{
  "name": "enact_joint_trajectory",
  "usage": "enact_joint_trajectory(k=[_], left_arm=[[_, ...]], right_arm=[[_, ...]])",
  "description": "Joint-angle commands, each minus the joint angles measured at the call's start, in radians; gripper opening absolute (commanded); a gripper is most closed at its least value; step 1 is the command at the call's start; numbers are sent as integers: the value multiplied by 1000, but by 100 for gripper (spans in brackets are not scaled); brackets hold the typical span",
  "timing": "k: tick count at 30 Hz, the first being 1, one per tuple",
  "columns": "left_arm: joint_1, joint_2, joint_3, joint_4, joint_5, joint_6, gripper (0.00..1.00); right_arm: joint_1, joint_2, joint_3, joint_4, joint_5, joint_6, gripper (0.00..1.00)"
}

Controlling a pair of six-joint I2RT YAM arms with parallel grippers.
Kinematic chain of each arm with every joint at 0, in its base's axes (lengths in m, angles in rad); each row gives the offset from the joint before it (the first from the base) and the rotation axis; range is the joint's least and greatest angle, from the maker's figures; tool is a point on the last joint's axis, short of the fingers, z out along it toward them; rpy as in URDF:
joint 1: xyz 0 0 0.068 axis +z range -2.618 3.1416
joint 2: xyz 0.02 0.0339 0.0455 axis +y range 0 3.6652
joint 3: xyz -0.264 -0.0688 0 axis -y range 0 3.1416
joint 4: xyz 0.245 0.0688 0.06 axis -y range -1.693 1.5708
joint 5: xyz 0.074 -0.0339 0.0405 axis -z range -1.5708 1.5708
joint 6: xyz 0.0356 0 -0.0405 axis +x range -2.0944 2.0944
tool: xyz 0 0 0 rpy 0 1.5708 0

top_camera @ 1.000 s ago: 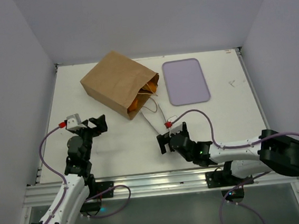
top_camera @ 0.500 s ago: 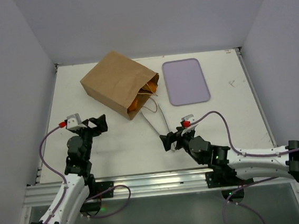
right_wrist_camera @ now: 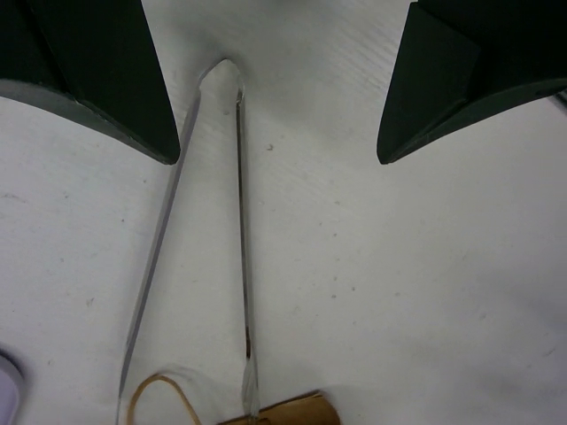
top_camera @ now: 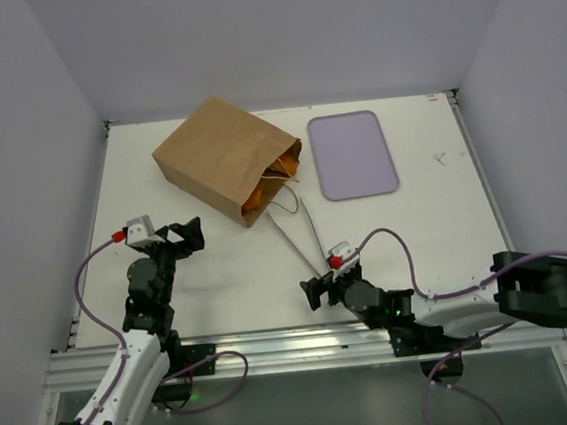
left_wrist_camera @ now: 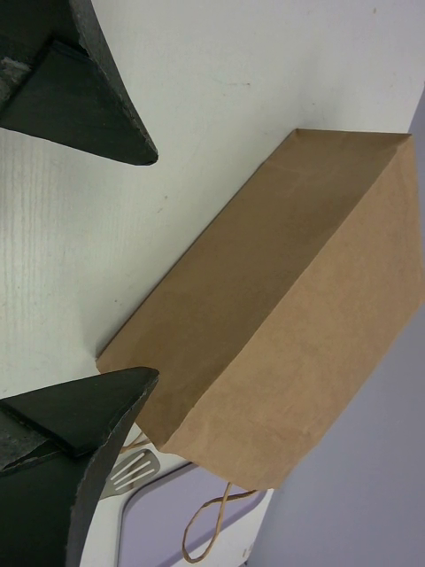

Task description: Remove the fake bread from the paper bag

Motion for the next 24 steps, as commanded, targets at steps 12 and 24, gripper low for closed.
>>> enact_joint_trajectory(k=[12, 24], left_arm=[[-1, 2, 8, 51, 13, 10, 100], [-1, 0, 3, 60, 15, 11, 100]], right_arm=[[139, 565, -87, 958, 390, -113, 99], [140, 745, -15, 953, 405, -78, 99]])
